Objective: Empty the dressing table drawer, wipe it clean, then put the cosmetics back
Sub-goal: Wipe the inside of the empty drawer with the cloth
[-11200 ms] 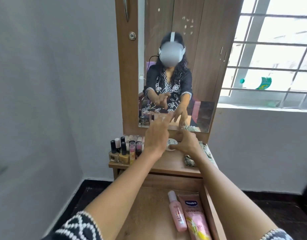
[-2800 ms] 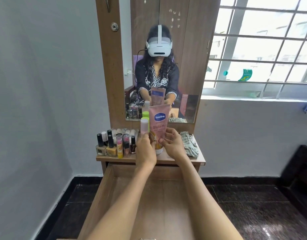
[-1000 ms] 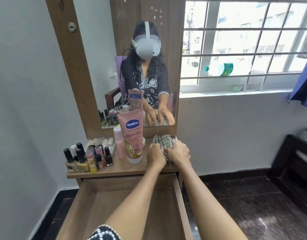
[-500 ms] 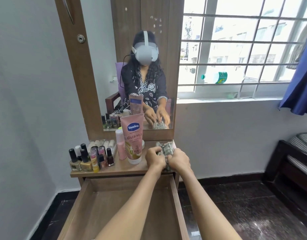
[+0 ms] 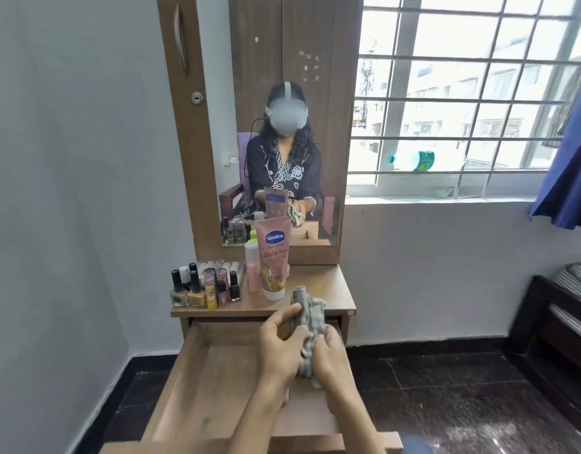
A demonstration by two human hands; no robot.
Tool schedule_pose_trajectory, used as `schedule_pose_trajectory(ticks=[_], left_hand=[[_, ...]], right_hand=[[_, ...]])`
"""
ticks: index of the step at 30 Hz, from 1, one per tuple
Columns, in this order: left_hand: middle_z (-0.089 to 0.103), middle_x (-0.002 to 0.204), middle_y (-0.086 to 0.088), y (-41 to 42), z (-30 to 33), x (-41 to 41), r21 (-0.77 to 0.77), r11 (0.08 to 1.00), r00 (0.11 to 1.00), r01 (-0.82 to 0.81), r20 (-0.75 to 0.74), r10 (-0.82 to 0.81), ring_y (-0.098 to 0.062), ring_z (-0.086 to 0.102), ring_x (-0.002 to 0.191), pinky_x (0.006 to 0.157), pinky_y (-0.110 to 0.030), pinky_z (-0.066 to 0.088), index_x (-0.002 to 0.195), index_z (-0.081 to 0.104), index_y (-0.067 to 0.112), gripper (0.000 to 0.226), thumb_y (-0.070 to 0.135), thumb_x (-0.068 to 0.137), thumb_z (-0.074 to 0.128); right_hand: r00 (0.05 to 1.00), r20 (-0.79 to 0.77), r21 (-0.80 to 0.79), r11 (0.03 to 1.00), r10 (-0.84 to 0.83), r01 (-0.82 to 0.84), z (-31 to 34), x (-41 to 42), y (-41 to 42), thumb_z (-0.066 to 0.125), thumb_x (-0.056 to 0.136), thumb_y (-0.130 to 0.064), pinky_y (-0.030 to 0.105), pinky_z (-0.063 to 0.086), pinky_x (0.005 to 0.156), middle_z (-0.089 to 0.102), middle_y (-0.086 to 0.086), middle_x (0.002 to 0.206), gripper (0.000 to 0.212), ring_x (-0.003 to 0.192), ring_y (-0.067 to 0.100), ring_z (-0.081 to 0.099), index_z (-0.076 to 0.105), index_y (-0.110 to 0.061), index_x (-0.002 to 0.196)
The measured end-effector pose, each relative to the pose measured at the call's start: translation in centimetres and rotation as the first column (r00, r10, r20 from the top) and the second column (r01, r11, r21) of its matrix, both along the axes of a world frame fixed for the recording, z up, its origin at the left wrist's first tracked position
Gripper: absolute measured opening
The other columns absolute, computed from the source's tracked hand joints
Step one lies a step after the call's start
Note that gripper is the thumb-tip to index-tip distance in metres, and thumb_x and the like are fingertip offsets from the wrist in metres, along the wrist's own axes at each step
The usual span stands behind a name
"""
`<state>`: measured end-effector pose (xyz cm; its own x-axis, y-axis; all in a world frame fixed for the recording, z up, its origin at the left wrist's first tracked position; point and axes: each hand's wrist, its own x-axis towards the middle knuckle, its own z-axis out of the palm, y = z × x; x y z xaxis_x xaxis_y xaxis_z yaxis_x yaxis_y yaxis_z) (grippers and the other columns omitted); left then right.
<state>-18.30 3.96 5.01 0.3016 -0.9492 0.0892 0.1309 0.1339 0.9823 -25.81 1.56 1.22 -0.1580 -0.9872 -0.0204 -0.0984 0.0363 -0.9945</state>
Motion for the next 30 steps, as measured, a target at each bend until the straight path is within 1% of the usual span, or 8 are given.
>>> schedule_pose_trajectory(ticks=[2,7,11,15,18,20,25,30], left_hand=[[0.066,0.098,0.005,1.4,-0.7,1.3,-0.003,0.999,0.999,-0.043,0.020,0.043,-0.004,0.062,0.091,0.076,-0.017,0.052,0.097,0.064,0.018,0.029,-0.005,0.080,0.067],[0.064,0.103,-0.006,3.5,-2.3,4.4,0.116,0.980,0.983,-0.164,-0.070,0.173,-0.019,0.061,0.097,0.088,-0.035,0.051,0.108,0.055,0.009,0.040,0.002,0.075,0.075],[0.070,0.090,-0.011,4.0,-3.1,6.3,0.218,0.960,0.970,-0.174,-0.133,0.206,-0.023,0.068,0.082,0.070,-0.033,0.055,0.099,0.064,0.002,0.028,0.006,0.075,0.077],[0.069,0.070,-0.011,3.7,-3.9,7.9,0.292,0.908,0.946,-0.300,-0.033,0.323,-0.025,0.066,0.065,0.064,-0.036,0.056,0.084,0.069,-0.002,0.008,0.006,0.083,0.068],[0.057,0.053,-0.004,3.1,-4.4,8.7,0.294,0.886,0.933,-0.358,0.065,0.355,-0.017,0.054,0.049,0.041,-0.019,0.042,0.080,0.067,-0.002,0.014,0.009,0.088,0.062],[0.051,0.050,-0.001,2.6,-4.7,9.3,0.317,0.874,0.930,-0.367,0.118,0.348,-0.012,0.045,0.045,0.035,-0.016,0.032,0.085,0.068,-0.004,0.018,0.013,0.089,0.061],[0.065,0.072,-0.007,0.9,-5.6,10.8,0.373,0.864,0.941,-0.338,0.129,0.313,-0.027,0.064,0.072,0.065,-0.034,0.054,0.091,0.067,0.001,0.019,0.020,0.087,0.066],[0.068,0.085,-0.017,0.1,-6.3,12.1,0.422,0.859,0.955,-0.291,0.084,0.283,-0.032,0.066,0.082,0.073,-0.038,0.054,0.095,0.065,-0.001,0.020,0.017,0.086,0.068]], right_hand=[[0.999,-0.015,-0.012,0.999,0.029,-0.029,-0.6,1.2,1.6,0.028,0.100,-0.009,0.031,0.048,0.084,0.060,0.004,0.100,0.024,0.094,0.017,0.058,0.051,-0.015,0.104],[0.986,-0.131,-0.038,0.993,0.106,-0.112,-1.7,3.8,3.7,0.026,0.102,-0.016,0.026,0.040,0.078,0.055,-0.001,0.091,0.022,0.091,0.016,0.054,0.048,-0.011,0.099],[0.956,-0.239,-0.036,0.982,0.169,-0.183,-2.0,5.7,4.5,0.024,0.103,-0.025,0.028,0.037,0.073,0.049,-0.004,0.079,0.027,0.083,0.017,0.050,0.042,-0.010,0.091],[0.931,-0.285,-0.003,0.971,0.230,-0.240,-2.3,7.2,4.1,0.026,0.103,-0.032,0.031,0.041,0.080,0.053,-0.004,0.088,0.027,0.091,0.018,0.053,0.044,-0.013,0.095],[0.924,-0.285,0.057,0.967,0.254,-0.248,-2.4,8.3,3.2,0.032,0.100,-0.038,0.033,0.044,0.084,0.059,0.002,0.103,0.027,0.097,0.019,0.057,0.045,-0.014,0.098],[0.920,-0.281,0.105,0.962,0.272,-0.252,-2.6,9.1,2.7,0.032,0.099,-0.040,0.034,0.046,0.087,0.059,0.005,0.108,0.030,0.099,0.020,0.058,0.044,-0.013,0.099],[0.934,-0.223,0.182,0.953,0.280,-0.242,-3.0,10.9,1.7,0.039,0.095,-0.047,0.038,0.049,0.091,0.055,0.010,0.119,0.041,0.106,0.024,0.058,0.040,-0.009,0.111],[0.919,-0.212,0.248,0.928,0.332,-0.278,-3.3,12.5,1.0,0.036,0.095,-0.051,0.039,0.048,0.092,0.057,0.012,0.113,0.060,0.108,0.028,0.058,0.043,0.003,0.120]])
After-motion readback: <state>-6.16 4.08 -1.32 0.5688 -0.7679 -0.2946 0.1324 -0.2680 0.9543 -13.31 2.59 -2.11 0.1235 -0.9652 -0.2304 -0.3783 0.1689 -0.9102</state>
